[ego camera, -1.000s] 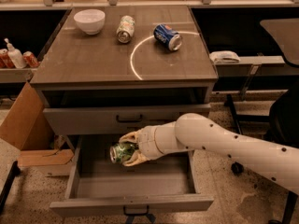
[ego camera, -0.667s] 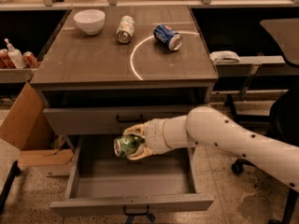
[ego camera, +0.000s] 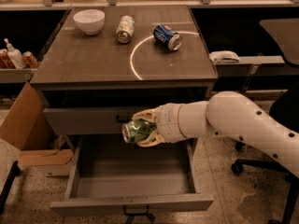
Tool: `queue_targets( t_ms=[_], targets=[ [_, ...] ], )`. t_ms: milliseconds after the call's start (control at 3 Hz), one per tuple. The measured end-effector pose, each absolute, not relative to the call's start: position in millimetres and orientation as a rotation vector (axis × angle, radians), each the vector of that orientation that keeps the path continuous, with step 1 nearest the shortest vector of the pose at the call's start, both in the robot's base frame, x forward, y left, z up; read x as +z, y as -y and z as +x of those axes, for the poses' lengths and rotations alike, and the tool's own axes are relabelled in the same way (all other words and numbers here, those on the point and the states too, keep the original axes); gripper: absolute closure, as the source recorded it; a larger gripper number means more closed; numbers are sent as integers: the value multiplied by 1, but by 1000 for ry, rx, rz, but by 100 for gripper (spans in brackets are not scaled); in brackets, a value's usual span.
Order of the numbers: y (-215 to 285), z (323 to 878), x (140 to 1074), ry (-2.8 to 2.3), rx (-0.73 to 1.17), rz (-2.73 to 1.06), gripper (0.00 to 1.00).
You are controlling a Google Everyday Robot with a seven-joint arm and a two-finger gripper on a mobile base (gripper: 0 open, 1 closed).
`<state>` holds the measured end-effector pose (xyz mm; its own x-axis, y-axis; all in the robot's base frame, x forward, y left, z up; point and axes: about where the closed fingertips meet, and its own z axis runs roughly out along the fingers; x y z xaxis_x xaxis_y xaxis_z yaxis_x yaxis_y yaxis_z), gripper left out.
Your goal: Pick green can from middle drawer and place on counter
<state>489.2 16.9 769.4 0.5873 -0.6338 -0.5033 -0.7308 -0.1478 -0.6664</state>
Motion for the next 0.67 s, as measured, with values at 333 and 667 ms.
queue_targets(
  t_ms=[333, 667],
  targets=[
    [-17, 489, 770, -1105, 126, -1851, 100],
    [-8, 500, 803, -1084, 105, -1839, 100]
  ],
)
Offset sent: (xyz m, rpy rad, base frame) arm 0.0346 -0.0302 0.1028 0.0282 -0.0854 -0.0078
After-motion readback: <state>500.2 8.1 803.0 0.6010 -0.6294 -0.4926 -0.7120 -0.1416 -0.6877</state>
